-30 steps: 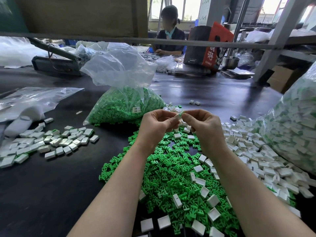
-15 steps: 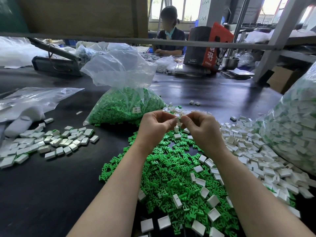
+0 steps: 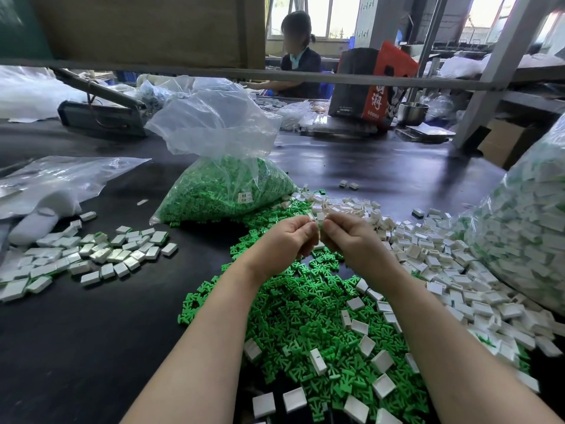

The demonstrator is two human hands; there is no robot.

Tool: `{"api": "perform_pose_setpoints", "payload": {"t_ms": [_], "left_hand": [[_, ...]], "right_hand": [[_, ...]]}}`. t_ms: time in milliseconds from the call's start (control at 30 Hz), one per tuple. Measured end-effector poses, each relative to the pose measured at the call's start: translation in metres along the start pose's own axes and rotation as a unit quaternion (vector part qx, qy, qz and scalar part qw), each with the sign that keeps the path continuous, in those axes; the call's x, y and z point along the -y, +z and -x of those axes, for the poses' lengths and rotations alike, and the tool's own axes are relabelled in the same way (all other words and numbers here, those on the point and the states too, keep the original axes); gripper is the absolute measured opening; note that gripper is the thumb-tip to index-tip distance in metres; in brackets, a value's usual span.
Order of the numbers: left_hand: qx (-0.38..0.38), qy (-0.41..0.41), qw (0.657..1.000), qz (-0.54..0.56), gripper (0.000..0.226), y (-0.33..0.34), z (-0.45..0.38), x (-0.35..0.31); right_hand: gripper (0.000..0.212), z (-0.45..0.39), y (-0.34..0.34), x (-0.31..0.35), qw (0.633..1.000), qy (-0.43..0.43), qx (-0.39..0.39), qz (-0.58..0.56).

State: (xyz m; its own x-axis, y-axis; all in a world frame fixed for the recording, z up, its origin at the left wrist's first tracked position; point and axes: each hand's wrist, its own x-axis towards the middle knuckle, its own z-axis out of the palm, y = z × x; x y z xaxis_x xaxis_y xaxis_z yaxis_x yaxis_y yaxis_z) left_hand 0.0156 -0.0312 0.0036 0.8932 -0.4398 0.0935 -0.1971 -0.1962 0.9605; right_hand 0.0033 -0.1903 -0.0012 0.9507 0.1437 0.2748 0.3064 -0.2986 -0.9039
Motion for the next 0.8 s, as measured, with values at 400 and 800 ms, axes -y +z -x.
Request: {"api": "perform_pose_setpoints", "payload": {"t_ms": [400,800], "left_hand": [[-0.047,-0.004,0.998,0.032,0.030,0.012,-0.002,0.018],[-0.055,0.019,0.998,-0.027,0.035,0.012,0.000,0.014]], "right_hand": [[0.036,0.001,0.005,-0.022,0.999,0.019,-0.005,0.042],[0.035,0.005,0.003,-0.021,0.998,0.002,0.004,0.070]]}}
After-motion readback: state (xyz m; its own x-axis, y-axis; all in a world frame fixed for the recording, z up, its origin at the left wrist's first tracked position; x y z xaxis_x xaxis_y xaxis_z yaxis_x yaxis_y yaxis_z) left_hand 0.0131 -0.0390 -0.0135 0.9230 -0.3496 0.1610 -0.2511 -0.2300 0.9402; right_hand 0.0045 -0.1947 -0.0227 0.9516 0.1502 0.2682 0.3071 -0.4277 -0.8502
